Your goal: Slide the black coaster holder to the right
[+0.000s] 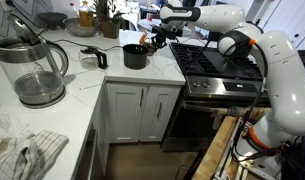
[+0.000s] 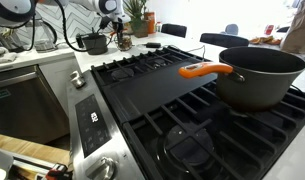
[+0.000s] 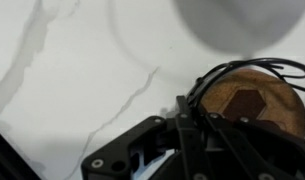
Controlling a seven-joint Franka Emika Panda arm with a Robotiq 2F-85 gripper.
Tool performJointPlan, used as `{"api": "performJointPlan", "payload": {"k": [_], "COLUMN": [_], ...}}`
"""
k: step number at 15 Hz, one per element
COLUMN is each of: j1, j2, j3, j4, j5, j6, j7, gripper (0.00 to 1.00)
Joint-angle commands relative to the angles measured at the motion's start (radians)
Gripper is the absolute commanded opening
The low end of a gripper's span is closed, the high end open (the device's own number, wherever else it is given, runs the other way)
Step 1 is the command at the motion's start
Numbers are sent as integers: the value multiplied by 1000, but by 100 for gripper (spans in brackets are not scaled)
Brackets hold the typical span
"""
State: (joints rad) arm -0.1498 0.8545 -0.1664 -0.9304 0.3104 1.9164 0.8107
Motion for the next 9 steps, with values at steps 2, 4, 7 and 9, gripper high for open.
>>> {"api": "performJointPlan", "payload": {"k": [2,4,7,9], "j1": [24,31,52,58], "j2": [-87,-125,-189,-253], "j3": [-31,-29,-37,-38], "j4": [-101,-152,-248,-342], "j5": [-39,-41,-60,-58], "j6": [-46,-72,-73,-57], "j7": [26,10,15,10], "gripper": [2,2,2,2]}}
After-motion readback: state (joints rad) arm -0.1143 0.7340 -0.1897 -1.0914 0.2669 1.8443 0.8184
